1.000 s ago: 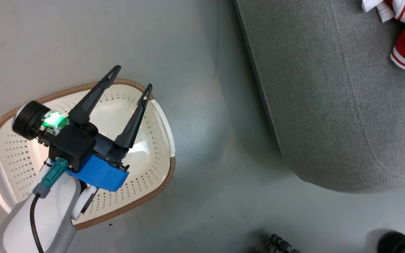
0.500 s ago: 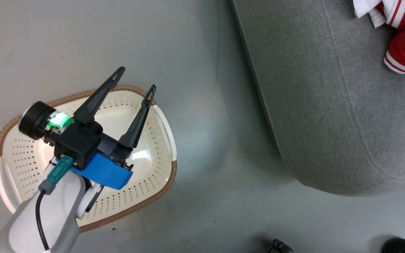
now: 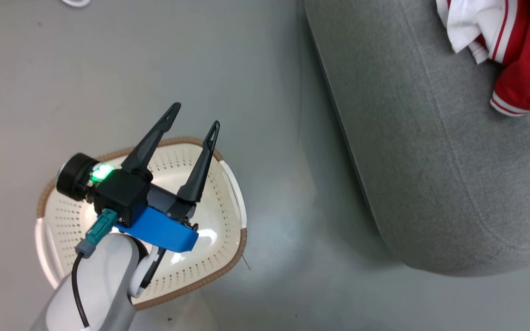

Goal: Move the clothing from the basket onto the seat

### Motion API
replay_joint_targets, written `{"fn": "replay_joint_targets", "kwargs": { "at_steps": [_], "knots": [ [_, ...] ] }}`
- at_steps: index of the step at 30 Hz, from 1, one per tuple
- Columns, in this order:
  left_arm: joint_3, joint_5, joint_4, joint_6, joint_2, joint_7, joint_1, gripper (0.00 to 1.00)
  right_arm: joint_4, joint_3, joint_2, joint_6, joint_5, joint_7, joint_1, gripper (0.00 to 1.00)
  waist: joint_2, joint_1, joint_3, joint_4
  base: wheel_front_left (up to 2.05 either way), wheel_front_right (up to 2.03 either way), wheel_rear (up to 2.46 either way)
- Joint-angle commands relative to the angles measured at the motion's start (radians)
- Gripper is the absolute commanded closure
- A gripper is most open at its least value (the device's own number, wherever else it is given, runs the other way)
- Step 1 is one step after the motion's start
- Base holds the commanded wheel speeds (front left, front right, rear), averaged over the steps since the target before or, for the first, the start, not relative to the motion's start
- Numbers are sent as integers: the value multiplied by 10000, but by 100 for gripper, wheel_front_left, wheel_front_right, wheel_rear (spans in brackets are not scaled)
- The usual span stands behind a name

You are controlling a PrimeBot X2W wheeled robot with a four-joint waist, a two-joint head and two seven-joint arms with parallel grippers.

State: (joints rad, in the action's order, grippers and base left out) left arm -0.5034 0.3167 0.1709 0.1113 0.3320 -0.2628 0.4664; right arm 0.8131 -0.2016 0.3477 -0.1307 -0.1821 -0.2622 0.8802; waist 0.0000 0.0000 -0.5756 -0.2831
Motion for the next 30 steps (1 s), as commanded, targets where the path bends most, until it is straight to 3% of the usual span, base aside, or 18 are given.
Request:
{"fn": "replay_joint_targets", "kwargs": {
  "at_steps": [1,14,21,30],
  "knots": [
    [139,29,62,29,-121,-27,-177,0,-131,141,142,-1,-111,0,-333,0,0,0,547,222,0,0,0],
    [987,97,744,185,-1275,-26,-1468,0,-1527,281,-179,-1,-250,17,-2721,0,0,0,3061,940,0,0,0],
    [1728,70,1073,204,-1720,-28,-2387,0,-2438,206,-928,-1,445,25,-4413,0,0,0,4341,1397,0,0,0],
    [2498,46,1371,198,-2091,-28,-3154,0,-3492,370,-1751,-1,810,300,-5938,0,0,0,5222,2021,0,0,0]
  ]
}}
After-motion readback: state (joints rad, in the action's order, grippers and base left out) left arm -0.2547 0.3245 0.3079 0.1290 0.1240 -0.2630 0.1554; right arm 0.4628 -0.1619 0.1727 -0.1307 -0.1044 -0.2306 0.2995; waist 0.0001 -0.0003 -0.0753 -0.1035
